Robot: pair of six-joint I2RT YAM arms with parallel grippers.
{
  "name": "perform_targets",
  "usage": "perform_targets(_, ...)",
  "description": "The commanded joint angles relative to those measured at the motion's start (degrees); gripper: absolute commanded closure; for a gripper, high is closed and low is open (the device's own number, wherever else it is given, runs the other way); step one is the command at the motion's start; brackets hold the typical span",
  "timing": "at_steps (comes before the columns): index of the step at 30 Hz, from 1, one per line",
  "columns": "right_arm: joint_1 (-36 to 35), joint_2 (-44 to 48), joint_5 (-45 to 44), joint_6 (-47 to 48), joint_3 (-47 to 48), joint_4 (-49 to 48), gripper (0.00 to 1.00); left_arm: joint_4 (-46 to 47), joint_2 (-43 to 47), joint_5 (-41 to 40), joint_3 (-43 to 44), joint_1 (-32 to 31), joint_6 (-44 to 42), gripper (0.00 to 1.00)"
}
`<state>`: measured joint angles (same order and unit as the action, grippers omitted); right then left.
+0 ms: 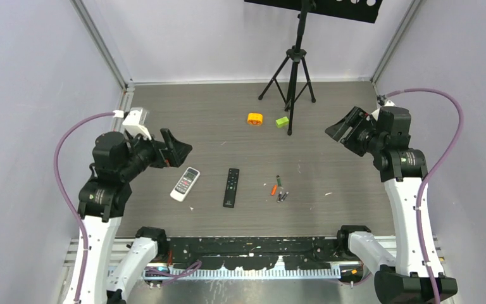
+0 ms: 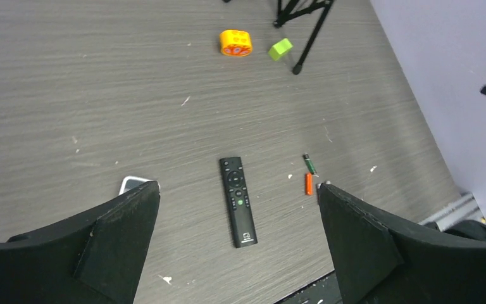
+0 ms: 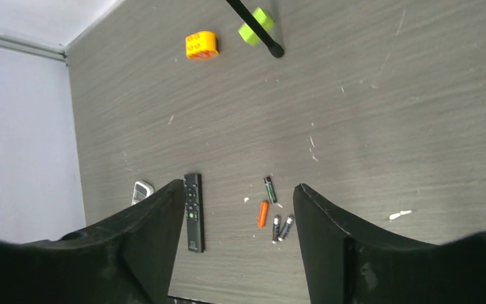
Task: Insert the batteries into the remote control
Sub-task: Pick up the remote control from the center of the board.
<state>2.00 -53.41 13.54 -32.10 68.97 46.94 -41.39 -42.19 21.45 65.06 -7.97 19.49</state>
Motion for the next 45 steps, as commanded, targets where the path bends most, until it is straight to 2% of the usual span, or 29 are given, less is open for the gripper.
perform_targets(1,0.29,0.93,1.6,2.82,-1.5,-0.02,0.25,0.46,5.45,-8.76,-3.8,0.06,4.26,0.0)
perform_targets(4,0.29,1.58,3.65,3.38,-3.77,0.07,0.17,2.88,8.02,-6.83,-9.34,0.06,4.3,0.0)
perform_targets(8,0.2,0.87,10.15,1.21,-7.07,-1.47,0.17,7.42,6.44,1.81,-16.24,0.06,6.83,0.03)
perform_targets(11,0.12,1.27,11.32,-0.66,-10.0,-3.6,0.17,13.01,2.44,4.76,-22.08,-0.34,13.14,0.09)
perform_targets(14,-0.33,2.38,11.1,-3.83,-14.33,-7.13,0.17,18.7,-1.77,2.32,-27.12,-2.96,15.57,0.06)
perform_targets(18,-1.25,4.4,11.34,-8.25,-20.26,-12.27,0.17,21.45,-8.32,-10.67,-29.33,-12.26,13.67,0.03)
perform_targets(22,-2.0,3.83,9.76,-8.76,-22.82,-13.1,0.17,24.15,-18.11,-20.38,-27.61,-23.23,13.86,0.04)
perform_targets(25,-2.0,2.61,9.18,-8.19,-22.9,-11.73,0.17,24.15,-27.09,-27.83,-22.98,-30.12,14.22,0.06)
perform_targets(30,-3.83,2.21,7.79,-7.37,-23.91,-11.51,0.19,17.87,-41.31,-39.13,-13.17,-38.7,15.13,0.11)
perform_targets(34,-4.01,1.83,7.9,-7.67,-24.78,-11.94,0.2,16.66,-48.36,-41.02,-9.09,-41.2,16.62,0.12)
perform_targets(40,-4.31,2.03,8.15,-8.78,-26.38,-12.91,0.21,14.6,-53.47,-42.11,-7.65,-41.47,18.9,0.16)
perform_targets(45,-4.93,1.82,8.34,-9.57,-26.9,-12.74,0.23,14.79,-55.78,-38.17,-7.63,-41.48,18.35,0.29)
